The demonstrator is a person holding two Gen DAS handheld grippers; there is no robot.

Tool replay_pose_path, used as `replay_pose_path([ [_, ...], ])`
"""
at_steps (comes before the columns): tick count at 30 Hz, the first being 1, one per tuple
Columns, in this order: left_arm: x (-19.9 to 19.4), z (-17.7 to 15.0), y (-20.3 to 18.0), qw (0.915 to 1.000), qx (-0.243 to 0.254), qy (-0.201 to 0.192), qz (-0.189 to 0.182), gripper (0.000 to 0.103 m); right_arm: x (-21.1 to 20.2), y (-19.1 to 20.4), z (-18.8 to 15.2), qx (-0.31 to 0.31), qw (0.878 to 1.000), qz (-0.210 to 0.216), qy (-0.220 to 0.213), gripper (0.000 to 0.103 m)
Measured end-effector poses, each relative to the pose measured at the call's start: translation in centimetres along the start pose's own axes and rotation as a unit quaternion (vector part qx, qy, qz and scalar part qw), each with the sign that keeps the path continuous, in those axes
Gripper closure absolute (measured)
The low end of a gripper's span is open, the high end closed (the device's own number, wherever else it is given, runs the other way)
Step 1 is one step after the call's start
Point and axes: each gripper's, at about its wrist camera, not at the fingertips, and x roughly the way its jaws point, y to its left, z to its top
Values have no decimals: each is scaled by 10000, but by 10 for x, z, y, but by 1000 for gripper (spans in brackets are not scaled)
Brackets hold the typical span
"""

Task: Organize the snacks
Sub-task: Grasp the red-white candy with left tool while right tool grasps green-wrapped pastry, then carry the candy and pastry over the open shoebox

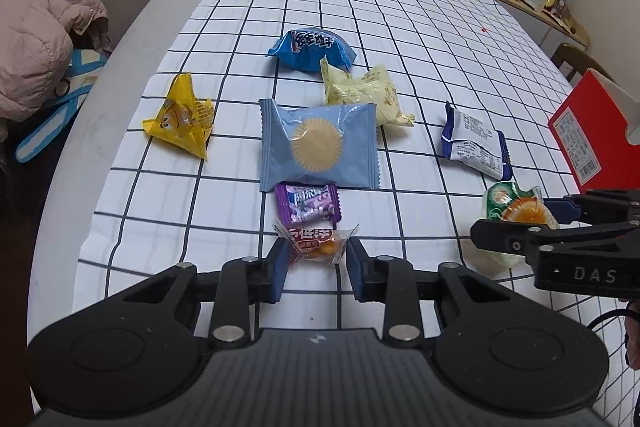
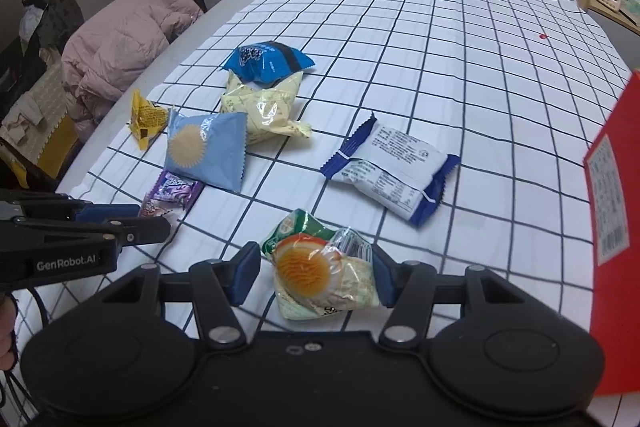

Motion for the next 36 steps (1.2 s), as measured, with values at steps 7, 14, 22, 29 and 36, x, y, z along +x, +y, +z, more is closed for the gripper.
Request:
replay_pose_path([
  [7, -26, -3, -10, 9999, -96, -69, -113, 73, -31, -1, -8, 116, 9998, 57, -166, 47],
  [14, -59, 0, -33, 9993, -59, -259, -269, 73, -72, -6, -11, 223, 9986, 181, -452, 47],
  [22, -90, 6, -77, 9979, 152, -449, -446, 73, -126, -22, -16, 292, 9964, 219, -766, 47],
  [29, -113, 12, -128, 9948, 433, -609, -698, 73, -165, -49, -24, 378, 9947, 124, -947, 46],
  [36, -123, 20, -186, 9907, 720, -706, -910, 73, -199, -91, -33, 530, 9921, -60, -1139, 46],
])
